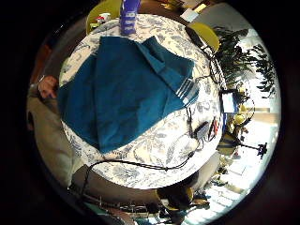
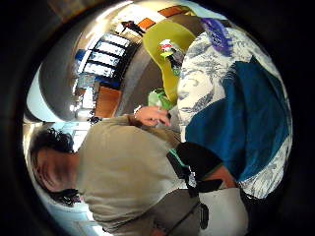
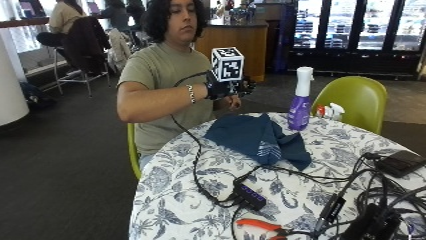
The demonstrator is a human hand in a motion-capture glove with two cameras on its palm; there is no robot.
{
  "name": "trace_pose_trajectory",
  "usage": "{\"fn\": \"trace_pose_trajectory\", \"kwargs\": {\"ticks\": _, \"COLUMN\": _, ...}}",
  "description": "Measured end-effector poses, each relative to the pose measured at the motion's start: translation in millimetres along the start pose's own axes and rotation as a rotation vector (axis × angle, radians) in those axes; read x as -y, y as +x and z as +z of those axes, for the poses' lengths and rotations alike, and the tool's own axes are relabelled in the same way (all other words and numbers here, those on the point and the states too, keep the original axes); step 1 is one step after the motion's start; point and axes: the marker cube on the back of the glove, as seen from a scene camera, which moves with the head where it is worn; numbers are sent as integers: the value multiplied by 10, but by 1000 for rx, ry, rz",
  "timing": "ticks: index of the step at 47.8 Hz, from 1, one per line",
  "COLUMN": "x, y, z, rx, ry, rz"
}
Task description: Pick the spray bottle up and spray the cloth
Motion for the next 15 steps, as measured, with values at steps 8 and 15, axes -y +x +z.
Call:
{"fn": "trace_pose_trajectory", "kwargs": {"ticks": 8, "x": -22, "y": -70, "z": -2, "rx": -29, "ry": 32, "rz": 2}}
{"fn": "trace_pose_trajectory", "kwargs": {"ticks": 15, "x": -23, "y": -91, "z": 26, "rx": -29, "ry": 24, "rz": -6}}
